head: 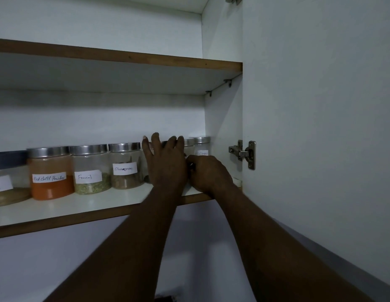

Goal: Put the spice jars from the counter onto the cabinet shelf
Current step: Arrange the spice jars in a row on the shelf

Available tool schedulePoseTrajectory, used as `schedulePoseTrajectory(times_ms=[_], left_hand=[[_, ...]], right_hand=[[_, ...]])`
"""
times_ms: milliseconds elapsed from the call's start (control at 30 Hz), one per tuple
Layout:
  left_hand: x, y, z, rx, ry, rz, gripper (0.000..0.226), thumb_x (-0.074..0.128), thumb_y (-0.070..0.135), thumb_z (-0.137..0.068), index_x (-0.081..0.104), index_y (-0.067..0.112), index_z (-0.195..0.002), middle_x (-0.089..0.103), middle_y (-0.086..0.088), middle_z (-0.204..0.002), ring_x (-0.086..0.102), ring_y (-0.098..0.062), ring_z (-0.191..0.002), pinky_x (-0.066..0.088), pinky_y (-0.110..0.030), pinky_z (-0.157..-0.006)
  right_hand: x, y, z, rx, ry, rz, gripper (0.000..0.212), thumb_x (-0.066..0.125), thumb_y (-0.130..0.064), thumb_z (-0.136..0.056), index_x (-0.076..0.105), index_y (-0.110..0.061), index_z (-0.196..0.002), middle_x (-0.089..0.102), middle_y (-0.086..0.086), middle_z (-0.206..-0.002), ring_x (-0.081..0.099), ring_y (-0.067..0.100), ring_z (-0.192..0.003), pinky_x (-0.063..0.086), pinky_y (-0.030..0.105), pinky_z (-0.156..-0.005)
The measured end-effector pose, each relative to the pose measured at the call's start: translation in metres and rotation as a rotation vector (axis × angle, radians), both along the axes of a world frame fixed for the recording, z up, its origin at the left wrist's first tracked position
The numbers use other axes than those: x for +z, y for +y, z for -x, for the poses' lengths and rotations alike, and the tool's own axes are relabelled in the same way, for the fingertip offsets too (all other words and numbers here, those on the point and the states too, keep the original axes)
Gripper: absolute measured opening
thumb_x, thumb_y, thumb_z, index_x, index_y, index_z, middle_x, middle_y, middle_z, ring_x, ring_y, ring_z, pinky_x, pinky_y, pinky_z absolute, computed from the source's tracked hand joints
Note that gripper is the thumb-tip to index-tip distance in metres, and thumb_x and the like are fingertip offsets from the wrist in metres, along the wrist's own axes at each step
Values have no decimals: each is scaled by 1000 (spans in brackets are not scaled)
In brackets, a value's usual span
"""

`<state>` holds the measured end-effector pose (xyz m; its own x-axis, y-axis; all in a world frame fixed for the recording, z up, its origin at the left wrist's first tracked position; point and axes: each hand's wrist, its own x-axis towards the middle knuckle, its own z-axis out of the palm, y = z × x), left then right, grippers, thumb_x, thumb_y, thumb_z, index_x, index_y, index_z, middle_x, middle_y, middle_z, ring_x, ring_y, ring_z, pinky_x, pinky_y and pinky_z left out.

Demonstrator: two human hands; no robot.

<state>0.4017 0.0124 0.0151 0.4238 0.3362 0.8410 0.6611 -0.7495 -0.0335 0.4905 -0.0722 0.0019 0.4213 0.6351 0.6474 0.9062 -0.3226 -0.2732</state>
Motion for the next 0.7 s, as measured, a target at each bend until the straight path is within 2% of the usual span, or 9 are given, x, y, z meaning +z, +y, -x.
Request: schedulePoseTrajectory(times_ms=[100, 167, 300, 400, 500, 700], left_hand=[[1, 1, 0, 11, 40, -52, 68, 53, 52, -94, 37, 25, -154, 50, 3, -150, 18, -37, -149, 5, -62, -120], [2, 5, 2, 22, 93, -99, 69, 47, 55, -96, 33, 23, -156, 49, 1, -151, 16, -39, -150, 3, -63, -120], [13, 17, 6, 40, 212, -147, 75, 47, 62, -93, 33, 23, -156, 49, 1, -150, 16, -39, -150, 3, -66, -119], [21, 22, 1, 40, 263, -135, 76, 55, 63, -89, 39, 24, -152, 53, 2, -146, 18, -38, -148, 4, -68, -118], [34, 31, -3, 36, 330, -70, 84, 60, 70, -83, 38, 26, -152, 52, 3, -147, 16, -37, -149, 3, -71, -116], [46, 49, -9, 21, 434, -20, 82, 72, 47, -82, 35, 30, -153, 46, 6, -153, 13, -35, -150, 7, -73, -114]], right_hand=[[0, 3, -1, 0, -21, 39, 27, 56, -24, -96, 67, -27, -120, 71, 4, -109, 65, 27, -97, 43, 31, -68], [0, 5, -3, -3, -21, 72, 30, 57, -24, -95, 66, -26, -124, 70, 5, -112, 65, 28, -100, 47, 32, -71], [2, 9, -7, 23, -2, 161, 37, 59, -23, -95, 63, -26, -132, 68, 6, -124, 63, 29, -111, 54, 39, -90], [4, 14, -11, 33, 45, 247, 47, 59, -25, -97, 55, -25, -143, 63, 8, -136, 58, 30, -123, 49, 45, -104], [7, 21, -17, 13, 101, 336, 52, 56, -28, -99, 48, -21, -150, 56, 10, -145, 53, 30, -131, 43, 44, -111], [9, 31, -26, 28, 147, 411, 53, 50, -28, -103, 42, -13, -153, 46, 13, -154, 43, 30, -141, 34, 44, -119]])
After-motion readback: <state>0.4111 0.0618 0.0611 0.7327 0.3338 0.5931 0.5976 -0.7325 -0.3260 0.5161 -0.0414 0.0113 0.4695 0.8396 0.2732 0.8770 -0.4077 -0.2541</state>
